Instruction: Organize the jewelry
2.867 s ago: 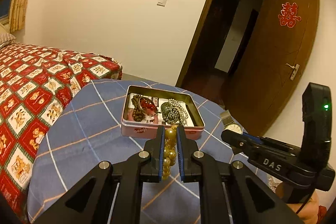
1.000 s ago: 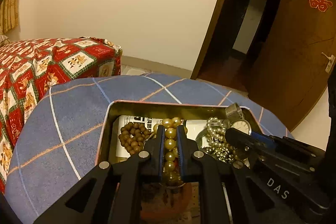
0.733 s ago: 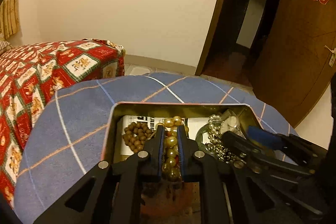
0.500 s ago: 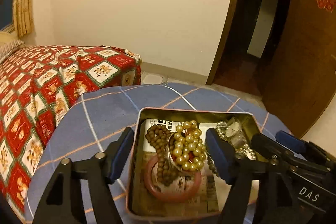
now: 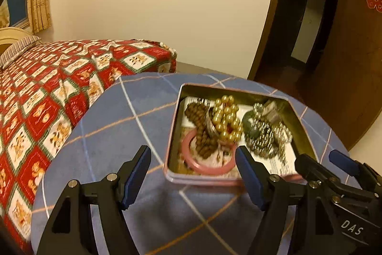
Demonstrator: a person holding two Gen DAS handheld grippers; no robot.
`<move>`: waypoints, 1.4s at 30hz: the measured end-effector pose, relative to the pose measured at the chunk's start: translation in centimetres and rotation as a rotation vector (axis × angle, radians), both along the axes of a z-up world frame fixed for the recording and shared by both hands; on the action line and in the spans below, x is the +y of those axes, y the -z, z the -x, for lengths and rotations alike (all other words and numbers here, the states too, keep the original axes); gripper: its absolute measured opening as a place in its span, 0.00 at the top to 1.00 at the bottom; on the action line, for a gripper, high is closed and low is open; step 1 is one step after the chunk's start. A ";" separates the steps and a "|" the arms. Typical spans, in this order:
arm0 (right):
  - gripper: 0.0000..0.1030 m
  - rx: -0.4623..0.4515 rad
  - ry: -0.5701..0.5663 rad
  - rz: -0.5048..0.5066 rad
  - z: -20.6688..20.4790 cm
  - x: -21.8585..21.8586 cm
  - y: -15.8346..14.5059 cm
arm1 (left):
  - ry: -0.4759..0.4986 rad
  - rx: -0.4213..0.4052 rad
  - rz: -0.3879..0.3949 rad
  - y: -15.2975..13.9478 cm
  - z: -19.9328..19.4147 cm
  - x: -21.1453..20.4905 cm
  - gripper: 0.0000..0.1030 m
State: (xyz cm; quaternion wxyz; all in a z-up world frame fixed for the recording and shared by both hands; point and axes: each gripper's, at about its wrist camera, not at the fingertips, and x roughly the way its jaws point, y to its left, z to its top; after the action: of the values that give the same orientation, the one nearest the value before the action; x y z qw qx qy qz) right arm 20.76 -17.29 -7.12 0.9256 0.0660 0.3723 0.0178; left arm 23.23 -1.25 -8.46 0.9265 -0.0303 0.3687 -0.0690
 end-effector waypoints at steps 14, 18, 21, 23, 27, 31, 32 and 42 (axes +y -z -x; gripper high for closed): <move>0.10 -0.010 0.000 0.037 4.9 1.1 0.3 | -0.016 0.003 -0.035 0.3 5.8 1.1 0.29; 0.10 -0.029 0.015 0.041 7.0 1.0 -0.2 | -0.022 -0.034 -0.045 -0.3 8.3 1.5 0.29; 0.10 -0.045 0.026 0.037 8.6 1.0 -0.7 | -0.026 -0.059 -0.040 -1.0 9.9 1.8 0.29; 0.10 -0.062 0.026 0.044 9.5 1.1 -1.1 | -0.025 -0.079 -0.035 -1.5 10.9 1.9 0.29; 0.09 -0.099 0.027 0.078 11.4 1.5 -2.3 | -0.021 -0.132 -0.061 -2.8 13.0 2.0 0.29; 0.06 -0.156 0.032 0.088 13.3 1.8 -4.0 | -0.019 -0.183 -0.064 -4.1 14.9 2.3 0.29; 0.06 -0.169 0.033 0.088 13.7 1.8 -4.3 | -0.019 -0.197 -0.061 -4.5 15.3 2.4 0.29; 0.02 -0.307 0.047 0.123 16.9 2.8 -8.3 | -0.028 -0.283 -0.006 -7.8 18.2 3.5 0.23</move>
State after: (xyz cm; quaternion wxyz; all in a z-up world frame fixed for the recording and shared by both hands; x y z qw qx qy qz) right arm 3.91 -14.50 1.16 0.9741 0.0145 0.2251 -0.0169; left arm 5.02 2.21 -0.66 0.9702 -0.0229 0.2341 -0.0584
